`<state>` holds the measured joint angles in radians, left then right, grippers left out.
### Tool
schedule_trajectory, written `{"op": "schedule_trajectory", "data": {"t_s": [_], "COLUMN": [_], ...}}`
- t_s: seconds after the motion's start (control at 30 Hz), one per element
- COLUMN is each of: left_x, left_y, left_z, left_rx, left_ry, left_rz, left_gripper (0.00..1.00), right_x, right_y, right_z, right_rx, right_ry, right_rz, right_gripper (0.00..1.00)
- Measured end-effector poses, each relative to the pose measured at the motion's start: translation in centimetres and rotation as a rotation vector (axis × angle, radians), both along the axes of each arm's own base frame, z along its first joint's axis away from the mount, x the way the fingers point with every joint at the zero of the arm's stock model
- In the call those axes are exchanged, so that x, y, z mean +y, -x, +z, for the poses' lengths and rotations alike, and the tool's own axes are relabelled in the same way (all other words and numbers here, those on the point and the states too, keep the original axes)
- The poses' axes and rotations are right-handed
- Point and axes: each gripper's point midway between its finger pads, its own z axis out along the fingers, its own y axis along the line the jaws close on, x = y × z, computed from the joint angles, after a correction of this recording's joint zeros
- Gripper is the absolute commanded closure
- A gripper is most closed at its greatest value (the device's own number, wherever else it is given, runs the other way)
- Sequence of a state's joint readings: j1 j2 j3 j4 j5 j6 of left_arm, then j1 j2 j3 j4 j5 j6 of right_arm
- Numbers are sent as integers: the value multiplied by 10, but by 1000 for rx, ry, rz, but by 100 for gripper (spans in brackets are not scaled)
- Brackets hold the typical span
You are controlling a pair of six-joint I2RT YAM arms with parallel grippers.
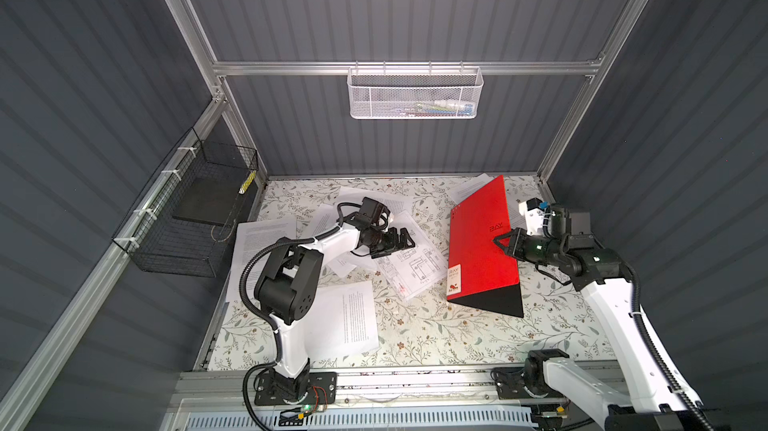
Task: Put the files into the folder
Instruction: 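Lift the red cover with the right gripper while the left gripper holds the folder, then swing the red cover open and lay it flat with the right gripper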
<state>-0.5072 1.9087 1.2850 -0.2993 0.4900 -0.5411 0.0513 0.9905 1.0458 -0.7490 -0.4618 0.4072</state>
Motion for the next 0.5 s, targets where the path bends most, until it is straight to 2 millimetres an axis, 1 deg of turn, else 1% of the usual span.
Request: {"op": "schedule_trajectory", "data": {"t_s": [0.17, 0.23, 0.4, 0.5], "left_x": [-5, -10, -16, -21], "left_y": [0, -4, -19, -31], "left_z": [-1, -4, -24, -23], "left_rx": [-1, -2, 15, -4], "left_ry": [0, 1, -30, -33], "left_rz": [-9, -14, -4, 2], "left_gripper": [0, 0, 0, 0], "right_x": [-5, -6, -10, -11], "right_y": [6, 4, 0, -1], "right_z": [-11, -13, -22, -25], "right_rx": [32, 37, 60, 66], "right_ry": [25, 34, 57, 63], "right_rz": [-7, -9, -24, -28], "right_gripper": [100, 100, 100, 100]}}
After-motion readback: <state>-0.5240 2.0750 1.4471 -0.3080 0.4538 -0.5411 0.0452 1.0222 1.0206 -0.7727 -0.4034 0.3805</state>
